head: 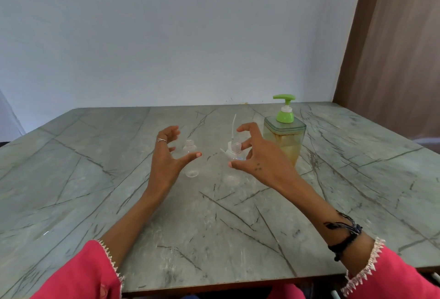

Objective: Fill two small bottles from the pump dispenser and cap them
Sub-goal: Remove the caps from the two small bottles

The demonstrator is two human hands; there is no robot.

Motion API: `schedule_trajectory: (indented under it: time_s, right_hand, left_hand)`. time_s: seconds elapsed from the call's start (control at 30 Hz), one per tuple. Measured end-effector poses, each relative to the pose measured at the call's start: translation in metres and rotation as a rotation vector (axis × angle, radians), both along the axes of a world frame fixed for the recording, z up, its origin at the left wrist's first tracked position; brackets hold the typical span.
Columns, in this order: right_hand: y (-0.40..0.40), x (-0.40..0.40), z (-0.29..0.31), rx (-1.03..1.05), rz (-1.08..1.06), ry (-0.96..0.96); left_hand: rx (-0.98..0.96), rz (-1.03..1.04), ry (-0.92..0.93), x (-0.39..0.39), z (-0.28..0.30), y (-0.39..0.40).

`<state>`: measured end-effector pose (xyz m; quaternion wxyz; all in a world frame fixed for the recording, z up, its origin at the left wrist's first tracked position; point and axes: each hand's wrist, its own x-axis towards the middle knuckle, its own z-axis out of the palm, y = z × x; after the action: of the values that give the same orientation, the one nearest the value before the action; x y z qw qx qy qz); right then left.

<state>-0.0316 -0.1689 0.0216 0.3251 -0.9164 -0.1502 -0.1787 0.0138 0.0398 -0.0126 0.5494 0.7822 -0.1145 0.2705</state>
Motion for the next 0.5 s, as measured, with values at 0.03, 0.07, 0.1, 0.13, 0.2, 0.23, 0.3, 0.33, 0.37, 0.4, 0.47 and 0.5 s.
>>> schedule_trajectory:
  time_s: [0.03,0.07,0.1,0.13,0.2,0.23,0.3,0.33,0.37,0.4,0.47,0.5]
  right_hand:
    - [-0.002,-0.003,0.001,0.002,0.001,0.007]
    - [-0.004,-0.005,0.002,0.008,0.005,0.015]
    - [-0.006,-0.007,0.003,0.014,0.013,0.023]
    - [-0.007,-0.009,0.004,0.02,0.024,0.035]
    - [-0.009,-0.012,0.004,0.032,0.045,0.067]
    - [-0.011,-0.012,0.004,0.04,0.055,0.082]
    - [-0.014,-0.014,0.004,0.071,0.075,0.109]
    - [-0.015,-0.016,0.003,0.09,0.083,0.119]
    - [-0.017,-0.016,0.003,0.108,0.087,0.126]
    - [-0.018,-0.017,0.002,0.123,0.091,0.132]
    - [-0.019,-0.018,0.002,0.153,0.107,0.153]
    - [-0.019,-0.019,0.002,0.167,0.119,0.165]
  left_hand:
    - [-0.002,0.02,-0.026,-0.002,0.003,-0.001]
    - [-0.001,0.043,-0.049,-0.006,0.007,-0.002]
    - [0.009,0.068,-0.076,-0.01,0.01,-0.003]
    - [0.029,0.087,-0.114,-0.014,0.014,-0.005]
    - [0.09,0.064,-0.208,-0.028,0.019,-0.013]
    - [0.14,0.014,-0.234,-0.035,0.019,-0.017]
    - [0.261,-0.14,-0.166,-0.048,0.014,-0.029]
    - [0.311,-0.221,-0.084,-0.054,0.009,-0.035]
    - [0.343,-0.289,0.002,-0.058,0.003,-0.04]
    - [0.355,-0.337,0.077,-0.059,-0.003,-0.045]
    - [0.344,-0.38,0.165,-0.057,-0.01,-0.051]
    - [0.333,-0.39,0.186,-0.055,-0.011,-0.052]
